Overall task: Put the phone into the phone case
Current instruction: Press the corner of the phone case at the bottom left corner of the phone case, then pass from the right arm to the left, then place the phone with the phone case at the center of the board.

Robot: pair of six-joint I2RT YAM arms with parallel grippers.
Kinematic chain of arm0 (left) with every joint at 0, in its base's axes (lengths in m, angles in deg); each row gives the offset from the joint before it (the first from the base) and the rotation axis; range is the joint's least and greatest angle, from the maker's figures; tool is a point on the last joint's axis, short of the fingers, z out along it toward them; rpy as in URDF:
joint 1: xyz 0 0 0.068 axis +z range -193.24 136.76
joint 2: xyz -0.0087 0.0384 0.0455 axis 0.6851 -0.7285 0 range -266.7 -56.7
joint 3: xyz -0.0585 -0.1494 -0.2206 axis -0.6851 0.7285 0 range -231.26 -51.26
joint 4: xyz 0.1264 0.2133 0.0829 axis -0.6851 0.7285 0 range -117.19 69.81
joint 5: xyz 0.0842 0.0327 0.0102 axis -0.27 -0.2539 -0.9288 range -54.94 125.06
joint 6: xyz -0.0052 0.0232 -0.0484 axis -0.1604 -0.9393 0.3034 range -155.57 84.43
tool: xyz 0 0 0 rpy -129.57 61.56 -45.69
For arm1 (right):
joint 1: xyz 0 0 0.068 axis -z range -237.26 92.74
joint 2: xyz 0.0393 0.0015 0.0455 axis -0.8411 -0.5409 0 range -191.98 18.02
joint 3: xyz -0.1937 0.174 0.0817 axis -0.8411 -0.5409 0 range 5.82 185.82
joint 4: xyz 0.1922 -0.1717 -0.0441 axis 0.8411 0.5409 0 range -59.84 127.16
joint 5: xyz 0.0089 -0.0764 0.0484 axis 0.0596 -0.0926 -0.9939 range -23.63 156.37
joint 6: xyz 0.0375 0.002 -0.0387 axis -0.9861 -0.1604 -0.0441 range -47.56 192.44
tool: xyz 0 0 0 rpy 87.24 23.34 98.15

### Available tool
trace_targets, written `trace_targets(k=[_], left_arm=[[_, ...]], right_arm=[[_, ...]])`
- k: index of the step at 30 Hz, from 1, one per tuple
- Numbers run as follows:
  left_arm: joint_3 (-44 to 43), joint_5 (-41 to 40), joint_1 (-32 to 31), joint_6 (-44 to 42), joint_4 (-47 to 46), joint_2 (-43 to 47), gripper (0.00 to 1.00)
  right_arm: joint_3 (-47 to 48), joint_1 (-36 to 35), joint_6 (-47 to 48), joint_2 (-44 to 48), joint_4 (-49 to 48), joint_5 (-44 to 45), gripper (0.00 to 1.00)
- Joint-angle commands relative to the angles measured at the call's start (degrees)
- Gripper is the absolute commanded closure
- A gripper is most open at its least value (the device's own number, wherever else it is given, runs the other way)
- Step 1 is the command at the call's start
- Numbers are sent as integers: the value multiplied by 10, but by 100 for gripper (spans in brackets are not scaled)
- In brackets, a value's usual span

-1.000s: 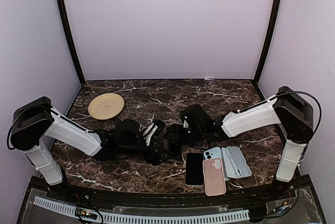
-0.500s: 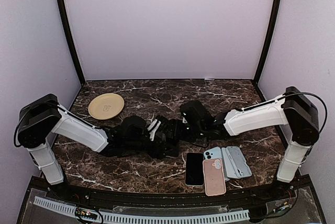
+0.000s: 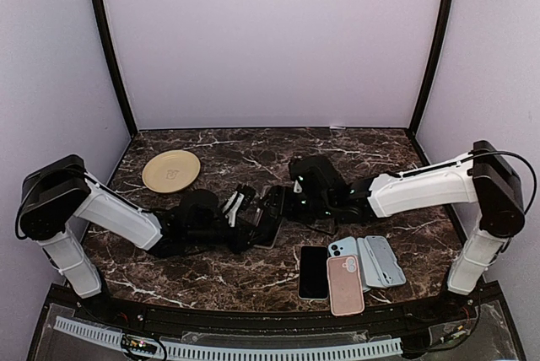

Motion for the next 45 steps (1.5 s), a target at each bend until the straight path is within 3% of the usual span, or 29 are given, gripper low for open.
trace_targets(k=[1,4,9,15,22,28,34,39,41,45], left_arm=[[9,37,-6,-21,-65,44,93],[14,43,-6,-30,-77,65,100],[31,46,-6,-59,-91,150,100],[33,74,-6,-95,-84,251,100],[16,119,-7,-79,-84,298,100],[5,149,-7,-53,-101,312,100],[0,178,-7,-27,-101,311,100],[8,192,-7,-23,-101,313,100],[13,198,-7,-22,-107,310,100],[20,196,-7,-19,-124,311,100]], right_arm=[[8,3,36,40,-37,0,61],[-1,3,91,67,-36,-15,50],[-43,8,191,160,-22,-21,23],[-105,24,254,274,-63,-102,8],[-106,19,308,308,-152,-280,9],[-61,-9,351,288,-153,-310,17],[-31,-9,355,264,-141,-319,45],[-32,-8,350,260,-139,-324,57],[-29,-8,348,259,-136,-328,57],[-29,-8,355,270,-109,-302,48]])
